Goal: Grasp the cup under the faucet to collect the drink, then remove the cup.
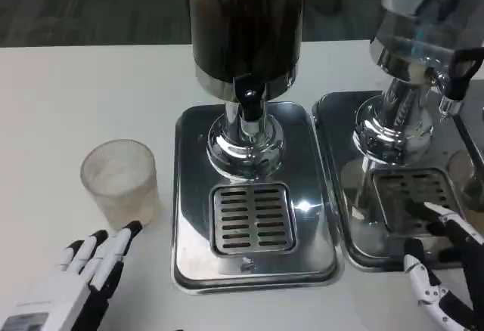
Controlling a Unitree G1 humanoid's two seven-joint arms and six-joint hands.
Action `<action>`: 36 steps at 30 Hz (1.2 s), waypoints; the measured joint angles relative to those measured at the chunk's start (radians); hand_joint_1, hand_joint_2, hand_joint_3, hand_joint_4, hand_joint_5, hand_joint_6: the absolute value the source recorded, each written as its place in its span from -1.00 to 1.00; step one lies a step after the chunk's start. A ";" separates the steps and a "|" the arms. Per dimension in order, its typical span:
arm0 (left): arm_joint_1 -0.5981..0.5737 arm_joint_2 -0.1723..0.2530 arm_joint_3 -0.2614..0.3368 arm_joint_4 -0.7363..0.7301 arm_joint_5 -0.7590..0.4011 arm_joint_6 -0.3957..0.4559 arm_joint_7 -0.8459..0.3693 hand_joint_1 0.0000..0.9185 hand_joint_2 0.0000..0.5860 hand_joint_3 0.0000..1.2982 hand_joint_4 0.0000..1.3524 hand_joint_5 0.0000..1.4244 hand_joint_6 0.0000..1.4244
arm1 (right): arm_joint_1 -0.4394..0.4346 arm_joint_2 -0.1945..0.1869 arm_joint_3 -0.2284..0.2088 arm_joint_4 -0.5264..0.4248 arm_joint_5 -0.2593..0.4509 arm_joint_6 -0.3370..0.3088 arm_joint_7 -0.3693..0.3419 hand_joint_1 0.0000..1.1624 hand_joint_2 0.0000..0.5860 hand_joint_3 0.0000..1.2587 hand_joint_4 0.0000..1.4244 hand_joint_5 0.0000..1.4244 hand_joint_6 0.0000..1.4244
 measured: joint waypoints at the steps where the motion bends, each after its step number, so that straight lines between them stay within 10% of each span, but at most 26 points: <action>1: 0.001 -0.002 0.000 0.000 0.000 0.000 0.000 -1.00 -0.79 -1.00 -1.00 -1.00 -1.00 | 0.001 0.000 -0.001 -0.001 0.000 0.000 0.000 -0.27 0.67 -0.50 -0.62 -0.58 -0.34; 36: -0.133 -0.060 0.107 0.189 -0.240 -0.289 0.186 -0.61 -0.94 -1.00 -1.00 -0.82 -0.74 | -0.005 0.003 0.013 -0.001 0.018 -0.002 0.006 -0.21 0.68 -0.48 -0.56 -0.56 -0.34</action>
